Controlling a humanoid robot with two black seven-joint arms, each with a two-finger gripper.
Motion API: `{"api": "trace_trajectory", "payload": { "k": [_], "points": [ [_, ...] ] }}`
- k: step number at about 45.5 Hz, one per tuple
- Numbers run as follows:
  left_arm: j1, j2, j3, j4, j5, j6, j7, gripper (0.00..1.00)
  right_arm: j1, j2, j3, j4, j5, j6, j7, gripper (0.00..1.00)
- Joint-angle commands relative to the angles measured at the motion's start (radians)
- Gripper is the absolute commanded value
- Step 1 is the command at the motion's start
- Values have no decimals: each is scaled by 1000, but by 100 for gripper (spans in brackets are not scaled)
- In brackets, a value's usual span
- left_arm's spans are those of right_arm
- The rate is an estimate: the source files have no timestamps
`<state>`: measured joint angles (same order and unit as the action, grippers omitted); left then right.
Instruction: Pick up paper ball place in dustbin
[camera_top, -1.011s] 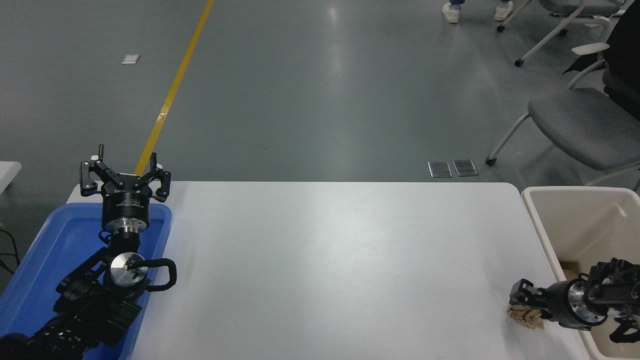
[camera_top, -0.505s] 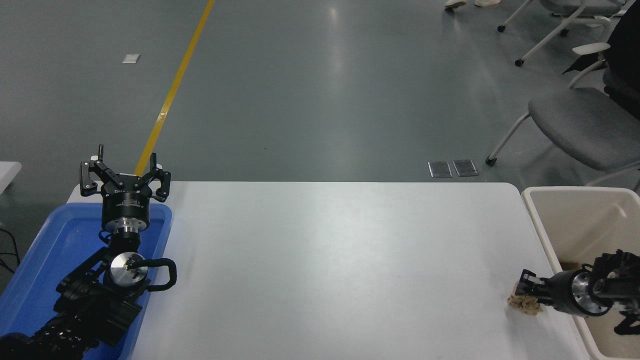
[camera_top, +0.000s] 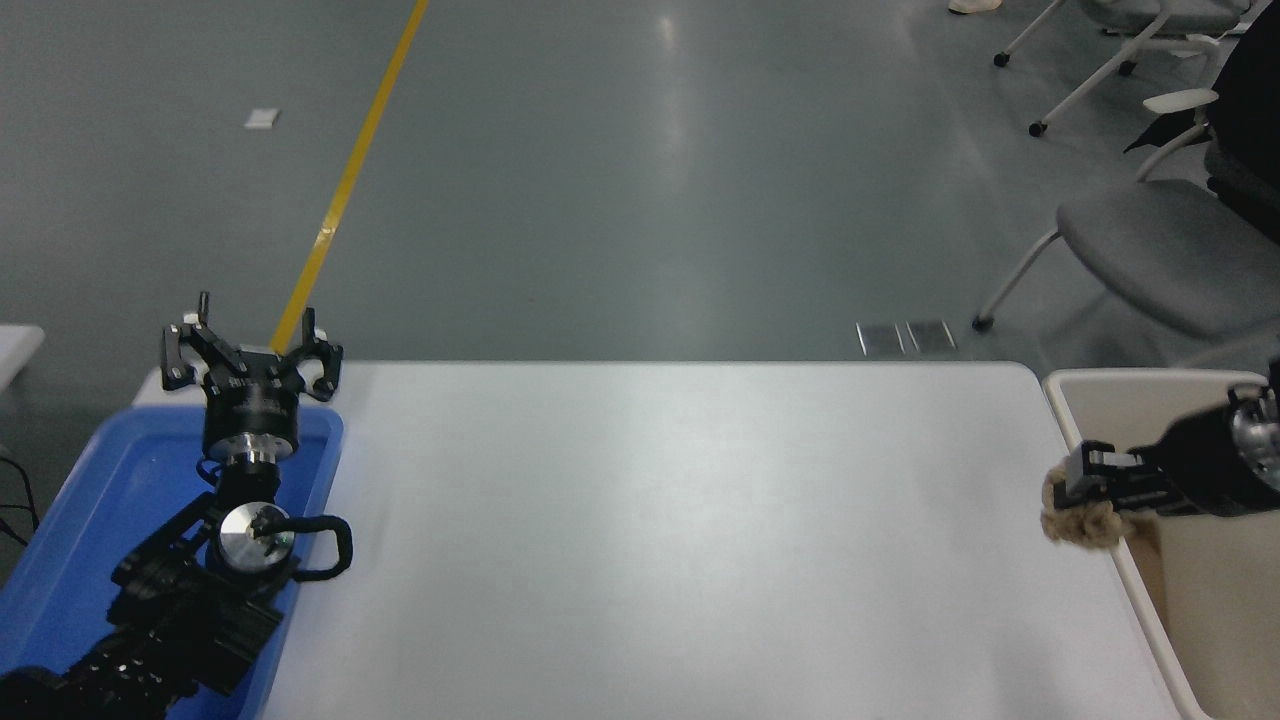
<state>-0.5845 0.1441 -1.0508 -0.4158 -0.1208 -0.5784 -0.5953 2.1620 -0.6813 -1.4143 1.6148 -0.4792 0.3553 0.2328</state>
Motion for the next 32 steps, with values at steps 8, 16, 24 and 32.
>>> {"api": "trace_trajectory", "payload": {
  "k": [8,16,24,32],
  "points": [
    [0,0,0,0,0,0,0,99,518,109,-78,129,-9,326,91,0],
    [0,0,0,0,0,0,0,99,582,111,-54,131,-3,383,91,3],
    [0,0,0,0,1,0,0,99,567,109,-52,131,1,376,89,3],
    [0,0,0,0,1,0,0,99,414,98,-57,60,2,304,82,3]
  ]
}}
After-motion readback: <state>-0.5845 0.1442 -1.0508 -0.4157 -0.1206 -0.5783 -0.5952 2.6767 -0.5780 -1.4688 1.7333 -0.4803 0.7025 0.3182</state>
